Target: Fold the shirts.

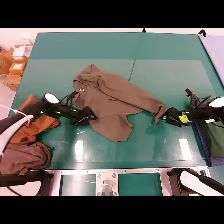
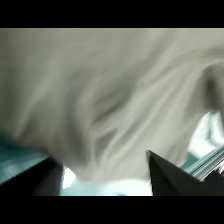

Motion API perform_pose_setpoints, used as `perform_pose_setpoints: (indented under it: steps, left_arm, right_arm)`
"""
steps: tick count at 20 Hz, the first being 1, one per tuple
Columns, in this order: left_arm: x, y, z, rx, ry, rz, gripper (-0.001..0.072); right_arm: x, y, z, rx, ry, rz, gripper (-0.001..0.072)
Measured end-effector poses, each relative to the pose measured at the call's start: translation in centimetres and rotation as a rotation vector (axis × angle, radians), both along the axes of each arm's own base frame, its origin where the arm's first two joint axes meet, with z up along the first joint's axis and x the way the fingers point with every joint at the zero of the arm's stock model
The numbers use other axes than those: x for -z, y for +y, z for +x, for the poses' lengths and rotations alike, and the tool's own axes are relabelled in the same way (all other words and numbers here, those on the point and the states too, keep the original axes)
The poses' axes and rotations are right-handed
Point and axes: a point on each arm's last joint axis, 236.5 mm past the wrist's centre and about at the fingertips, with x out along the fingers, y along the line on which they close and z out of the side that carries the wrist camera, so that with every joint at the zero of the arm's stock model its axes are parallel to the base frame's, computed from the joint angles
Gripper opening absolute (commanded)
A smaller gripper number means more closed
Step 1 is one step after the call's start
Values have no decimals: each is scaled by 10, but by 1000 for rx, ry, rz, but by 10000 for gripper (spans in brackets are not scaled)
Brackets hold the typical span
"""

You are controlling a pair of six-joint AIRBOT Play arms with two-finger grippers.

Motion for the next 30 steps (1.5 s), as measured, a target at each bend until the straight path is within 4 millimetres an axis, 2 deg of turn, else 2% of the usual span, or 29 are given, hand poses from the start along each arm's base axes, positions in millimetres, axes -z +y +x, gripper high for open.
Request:
perform_pose_setpoints:
  steps: [1,2,4,6,7,8,9,10,12,13,15,17,18,20,21,22,23,24,25,26,27,28,30]
  left_arm:
    - [6,-2,1,2,-11,8,49]
    - [8,-3,2,9,-27,11,27]
    - [6,-8,6,31,-59,9,26]
    - [1,-11,8,72,-82,10,26]
    - [-2,-11,9,91,-90,11,26]
    - [-5,-11,11,119,-107,19,26]
    - [-9,-12,14,137,-118,19,26]
    - [-18,-16,17,152,-131,6,26]
    - [-36,-20,23,203,-162,-4,25]
    - [-52,-24,30,227,-195,-14,25]
    - [-92,-27,44,292,-283,-13,25]
    - [-155,-27,64,345,-428,11,25]
    - [-192,-23,74,365,-515,41,25]
    - [-289,-9,93,359,-758,122,25]
    - [-340,0,96,340,-878,165,25]
    - [-399,12,95,301,-1024,205,25]
    - [-455,24,86,254,-1161,237,25]
    - [-502,35,71,207,-1280,255,25]
    - [-545,47,53,152,-1395,266,25]
    - [-578,58,34,102,-1486,272,25]
    - [-607,71,14,49,-1572,281,25]
    - [-627,80,-3,8,-1634,285,25]
    - [-655,97,-32,-61,-1729,296,25]
  right_arm:
    - [3,2,2,0,1,-1,520]
    - [5,4,2,0,6,0,519]
    - [8,7,5,3,6,1,487]
    - [13,9,7,3,11,2,484]
    - [16,11,9,6,12,2,383]
    - [20,11,10,7,19,3,200]
    - [25,12,12,11,26,3,51]
    - [29,12,13,16,30,3,13]
    - [30,16,16,20,30,22,12]
    - [24,20,20,13,14,43,12]
    - [-5,30,38,0,-55,97,12]
    - [-65,34,68,-6,-198,155,12]
    - [-109,32,87,-1,-306,179,13]
    - [-212,22,115,21,-555,218,13]
    - [-271,14,119,28,-691,222,13]
    - [-329,5,119,45,-825,213,13]
    - [-377,-2,112,56,-940,191,13]
    - [-425,-8,101,71,-1050,163,14]
    - [-464,-12,87,83,-1144,130,14]
    - [-500,-15,71,100,-1235,90,14]
    - [-529,-17,56,123,-1310,56,14]
    - [-552,-18,42,144,-1374,21,14]
    - [-586,-14,14,176,-1472,-43,14]
